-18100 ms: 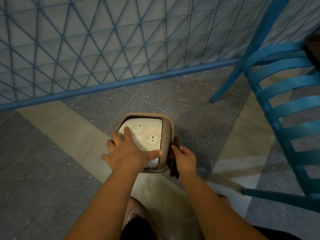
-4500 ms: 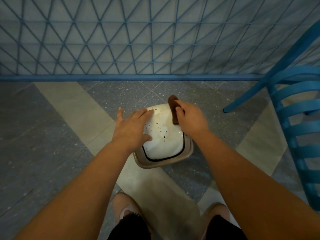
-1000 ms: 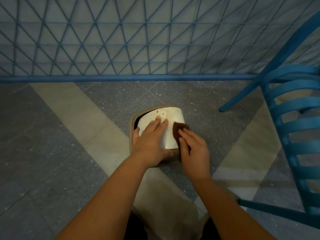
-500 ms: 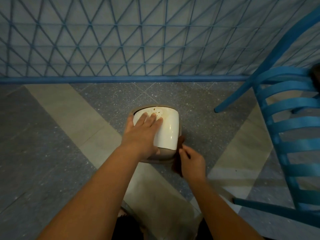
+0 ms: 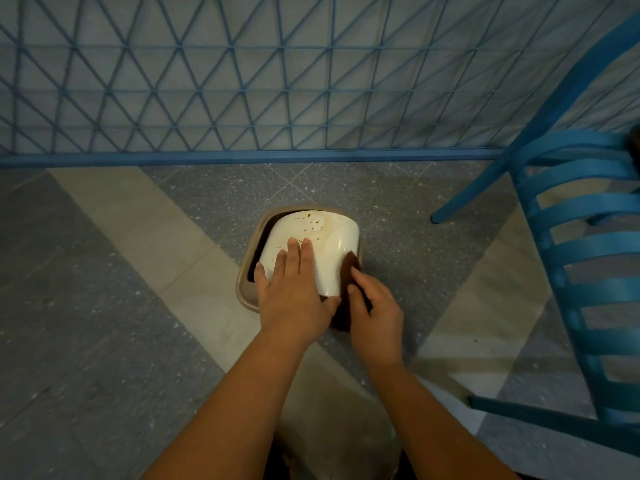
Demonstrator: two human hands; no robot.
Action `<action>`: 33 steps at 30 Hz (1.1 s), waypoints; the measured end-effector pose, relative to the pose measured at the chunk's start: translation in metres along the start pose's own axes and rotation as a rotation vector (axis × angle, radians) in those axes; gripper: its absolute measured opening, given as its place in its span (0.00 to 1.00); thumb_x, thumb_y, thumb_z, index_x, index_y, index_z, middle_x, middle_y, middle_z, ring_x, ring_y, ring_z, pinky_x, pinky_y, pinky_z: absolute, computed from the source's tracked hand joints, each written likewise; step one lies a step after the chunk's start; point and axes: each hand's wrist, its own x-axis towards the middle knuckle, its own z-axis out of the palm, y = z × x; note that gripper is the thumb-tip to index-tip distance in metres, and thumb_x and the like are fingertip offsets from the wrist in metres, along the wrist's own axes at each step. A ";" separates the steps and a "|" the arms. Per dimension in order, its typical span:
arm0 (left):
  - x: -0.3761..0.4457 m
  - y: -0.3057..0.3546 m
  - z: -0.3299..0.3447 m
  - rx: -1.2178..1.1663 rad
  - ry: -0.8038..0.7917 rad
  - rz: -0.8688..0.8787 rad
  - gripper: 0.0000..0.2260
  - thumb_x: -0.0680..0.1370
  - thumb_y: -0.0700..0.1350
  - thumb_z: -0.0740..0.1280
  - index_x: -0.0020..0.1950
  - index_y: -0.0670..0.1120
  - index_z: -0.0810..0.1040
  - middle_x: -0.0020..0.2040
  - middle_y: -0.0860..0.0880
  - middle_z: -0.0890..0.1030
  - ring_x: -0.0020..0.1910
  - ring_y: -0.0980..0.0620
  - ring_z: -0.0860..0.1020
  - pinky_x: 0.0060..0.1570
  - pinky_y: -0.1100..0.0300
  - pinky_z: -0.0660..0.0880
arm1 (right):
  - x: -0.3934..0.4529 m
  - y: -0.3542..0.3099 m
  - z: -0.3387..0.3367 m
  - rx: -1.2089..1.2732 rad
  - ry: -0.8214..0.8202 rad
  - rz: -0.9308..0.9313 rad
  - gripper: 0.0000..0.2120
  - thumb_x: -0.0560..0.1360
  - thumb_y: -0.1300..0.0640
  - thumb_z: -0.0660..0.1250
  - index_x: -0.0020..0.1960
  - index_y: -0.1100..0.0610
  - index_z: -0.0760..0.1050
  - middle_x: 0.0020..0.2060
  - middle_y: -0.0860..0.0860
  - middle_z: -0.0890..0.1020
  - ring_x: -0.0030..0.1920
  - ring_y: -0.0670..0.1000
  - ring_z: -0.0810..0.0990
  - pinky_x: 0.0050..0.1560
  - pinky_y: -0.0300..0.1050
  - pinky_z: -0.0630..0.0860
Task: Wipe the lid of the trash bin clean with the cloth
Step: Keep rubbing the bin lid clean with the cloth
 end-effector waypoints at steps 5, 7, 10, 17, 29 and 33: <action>-0.003 0.003 0.000 -0.041 0.027 -0.018 0.44 0.73 0.61 0.63 0.77 0.51 0.38 0.79 0.50 0.42 0.77 0.50 0.46 0.71 0.42 0.40 | 0.053 -0.016 0.009 -0.198 -0.046 -0.168 0.17 0.79 0.58 0.60 0.67 0.52 0.73 0.66 0.50 0.73 0.64 0.47 0.71 0.66 0.38 0.64; -0.003 0.003 0.001 -0.046 0.028 -0.029 0.44 0.73 0.61 0.63 0.77 0.51 0.37 0.79 0.51 0.41 0.77 0.50 0.46 0.71 0.42 0.40 | 0.077 -0.022 0.010 -0.180 -0.070 -0.126 0.17 0.80 0.58 0.59 0.67 0.53 0.72 0.65 0.51 0.74 0.63 0.47 0.71 0.65 0.37 0.63; -0.003 0.003 0.000 -0.048 0.016 -0.034 0.44 0.73 0.61 0.63 0.77 0.52 0.37 0.79 0.51 0.41 0.77 0.51 0.45 0.71 0.42 0.40 | 0.094 -0.024 0.008 -0.093 -0.068 0.050 0.17 0.80 0.57 0.59 0.68 0.52 0.72 0.64 0.51 0.76 0.63 0.49 0.73 0.64 0.39 0.66; 0.005 -0.013 -0.008 -0.009 -0.033 0.040 0.45 0.70 0.61 0.65 0.77 0.53 0.39 0.79 0.53 0.44 0.77 0.52 0.47 0.71 0.40 0.40 | 0.020 0.006 0.016 -0.112 0.032 0.172 0.17 0.79 0.59 0.61 0.67 0.53 0.73 0.61 0.52 0.78 0.58 0.46 0.74 0.59 0.36 0.66; 0.000 -0.028 -0.008 0.005 -0.044 0.107 0.44 0.71 0.61 0.64 0.76 0.56 0.38 0.78 0.54 0.42 0.77 0.54 0.45 0.71 0.40 0.40 | 0.036 -0.013 0.018 -0.061 0.074 0.077 0.18 0.80 0.59 0.59 0.69 0.54 0.70 0.59 0.50 0.73 0.56 0.43 0.72 0.59 0.33 0.67; -0.001 -0.028 -0.008 0.001 -0.036 0.100 0.44 0.71 0.61 0.64 0.76 0.56 0.38 0.78 0.55 0.42 0.77 0.54 0.44 0.71 0.40 0.39 | 0.056 -0.003 0.015 -0.185 0.001 0.209 0.17 0.81 0.59 0.57 0.68 0.54 0.72 0.59 0.55 0.75 0.59 0.53 0.74 0.61 0.43 0.69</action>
